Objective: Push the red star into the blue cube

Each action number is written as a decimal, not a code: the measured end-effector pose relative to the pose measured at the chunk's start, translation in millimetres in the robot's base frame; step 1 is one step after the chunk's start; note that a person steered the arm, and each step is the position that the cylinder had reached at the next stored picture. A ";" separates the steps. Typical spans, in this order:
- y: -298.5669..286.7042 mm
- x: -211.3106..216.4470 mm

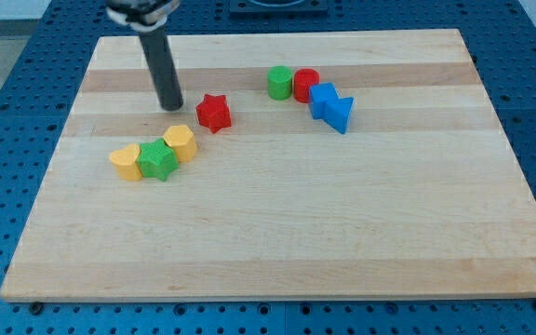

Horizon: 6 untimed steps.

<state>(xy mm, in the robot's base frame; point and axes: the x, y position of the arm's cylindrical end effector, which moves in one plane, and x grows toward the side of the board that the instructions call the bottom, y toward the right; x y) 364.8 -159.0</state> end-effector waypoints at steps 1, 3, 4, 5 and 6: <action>6.8 9.3; 143.5 18.7; 153.6 18.7; 156.8 18.7; 177.1 18.2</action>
